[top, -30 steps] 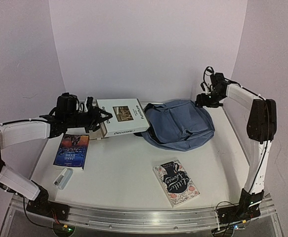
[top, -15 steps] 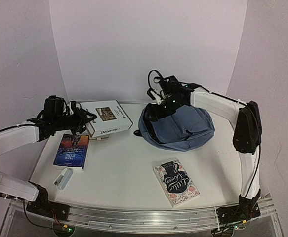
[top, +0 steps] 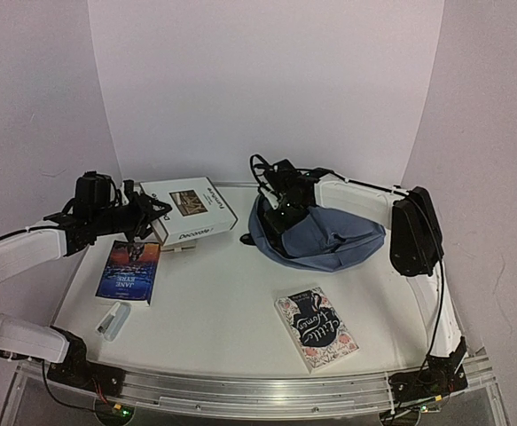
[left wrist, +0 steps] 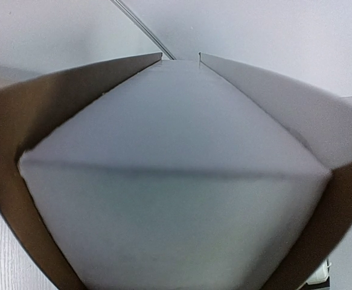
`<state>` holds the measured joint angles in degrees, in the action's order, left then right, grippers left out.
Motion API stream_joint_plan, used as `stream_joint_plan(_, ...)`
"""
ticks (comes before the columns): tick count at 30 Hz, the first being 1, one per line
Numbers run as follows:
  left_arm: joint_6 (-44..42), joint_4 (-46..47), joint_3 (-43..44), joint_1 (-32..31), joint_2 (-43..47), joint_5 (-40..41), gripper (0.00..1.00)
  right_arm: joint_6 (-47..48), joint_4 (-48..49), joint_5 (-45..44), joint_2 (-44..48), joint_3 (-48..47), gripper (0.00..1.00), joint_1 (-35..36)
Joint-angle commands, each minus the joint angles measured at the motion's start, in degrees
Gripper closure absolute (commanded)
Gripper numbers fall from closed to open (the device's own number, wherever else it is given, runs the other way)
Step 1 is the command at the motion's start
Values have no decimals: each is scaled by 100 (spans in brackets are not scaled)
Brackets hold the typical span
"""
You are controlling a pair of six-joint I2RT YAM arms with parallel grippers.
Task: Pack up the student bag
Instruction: Place the stationery in the student bag.
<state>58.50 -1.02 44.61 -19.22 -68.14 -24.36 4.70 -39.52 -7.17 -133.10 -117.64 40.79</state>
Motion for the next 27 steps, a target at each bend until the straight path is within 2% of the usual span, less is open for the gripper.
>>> stream_joint_plan(1, -33, 302, 1, 44, 58, -154, 90, 277, -29, -668, 162, -194, 69, -28)
stream_joint_plan(4, -19, 384, -4, 49, 23, -271, 90, 379, -28, -573, 418, -200, 94, -27)
stream_joint_plan(6, -13, 536, -31, 49, -10, -413, 90, 473, -29, -345, 653, -192, 100, -26)
stream_joint_plan(9, 0, 914, -63, 47, -112, -787, 90, 741, -42, 47, 1033, -196, 100, -25)
stream_joint_plan(16, 131, 1750, -16, -17, -562, -1517, 90, 1329, -90, 121, 1526, -367, 100, -52)
stream_joint_plan(21, 265, 2166, 132, -242, -1144, -1599, 91, 1394, -103, 180, 1654, -651, 100, -71)
stream_joint_plan(27, 773, 3173, 116, -360, -2098, -1788, 93, 1380, -108, 231, 1709, -789, 100, -80)
